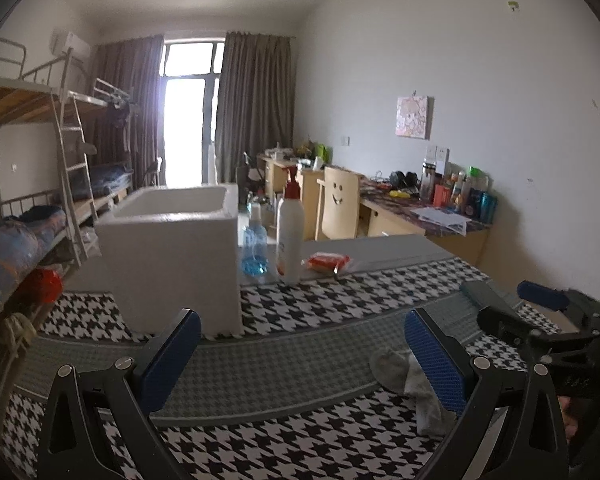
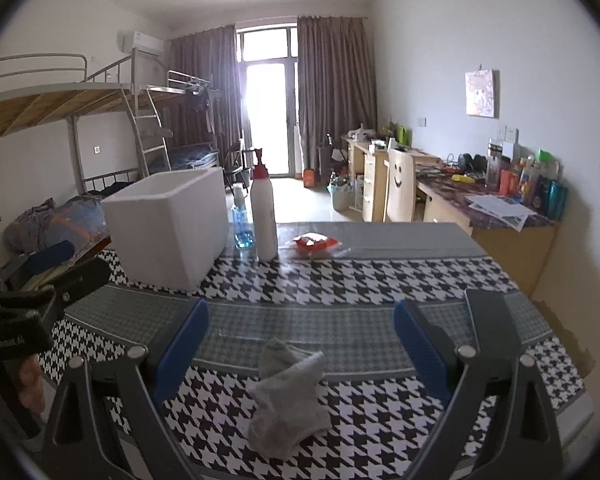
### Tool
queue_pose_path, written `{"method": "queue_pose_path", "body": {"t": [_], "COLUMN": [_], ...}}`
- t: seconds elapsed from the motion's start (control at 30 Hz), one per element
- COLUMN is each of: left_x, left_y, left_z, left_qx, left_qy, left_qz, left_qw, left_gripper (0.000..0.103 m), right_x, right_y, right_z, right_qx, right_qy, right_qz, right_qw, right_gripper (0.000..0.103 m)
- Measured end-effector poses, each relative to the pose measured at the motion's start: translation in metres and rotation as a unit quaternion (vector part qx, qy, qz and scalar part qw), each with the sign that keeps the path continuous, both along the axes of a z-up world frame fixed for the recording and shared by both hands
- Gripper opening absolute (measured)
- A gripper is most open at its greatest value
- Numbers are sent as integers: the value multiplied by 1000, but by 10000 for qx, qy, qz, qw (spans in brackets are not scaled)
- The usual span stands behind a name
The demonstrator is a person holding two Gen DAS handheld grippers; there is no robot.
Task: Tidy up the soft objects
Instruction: 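Move both tools back to the grey cloth on the table, then grasp the grey cloth with the right tool and lift it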
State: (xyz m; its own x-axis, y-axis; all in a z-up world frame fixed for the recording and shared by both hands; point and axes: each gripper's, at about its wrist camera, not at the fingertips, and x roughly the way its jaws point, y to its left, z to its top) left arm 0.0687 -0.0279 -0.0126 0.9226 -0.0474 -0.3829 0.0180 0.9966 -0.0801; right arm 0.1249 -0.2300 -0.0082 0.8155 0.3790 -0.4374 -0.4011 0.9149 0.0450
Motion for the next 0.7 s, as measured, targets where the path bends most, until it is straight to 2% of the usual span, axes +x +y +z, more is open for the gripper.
{"method": "queue_pose_path", "body": {"t": [0.17, 0.37, 0.63, 0.7], "left_x": [3, 6, 10, 12], "left_y": [0, 1, -1, -3], "left_z": [-9, -19, -30, -33], "left_qx": [-33, -136, -13, -28], "left_qy": [113, 246, 411, 454], "left_qz": [-57, -41, 12, -27], "left_qw": [9999, 9996, 9992, 9990], "left_gripper": [102, 102, 102, 102], "right_x": [2, 1, 3, 3], "right_y": [-2, -1, 6, 8], "right_z": [-19, -29, -50, -56], "right_qx": [-27, -126, -220, -263], "right_qy": [238, 323, 632, 736], "right_qz": [-36, -4, 179, 206], "right_qw": [9997, 9994, 9976, 9967], "right_gripper": [96, 96, 95, 90]}}
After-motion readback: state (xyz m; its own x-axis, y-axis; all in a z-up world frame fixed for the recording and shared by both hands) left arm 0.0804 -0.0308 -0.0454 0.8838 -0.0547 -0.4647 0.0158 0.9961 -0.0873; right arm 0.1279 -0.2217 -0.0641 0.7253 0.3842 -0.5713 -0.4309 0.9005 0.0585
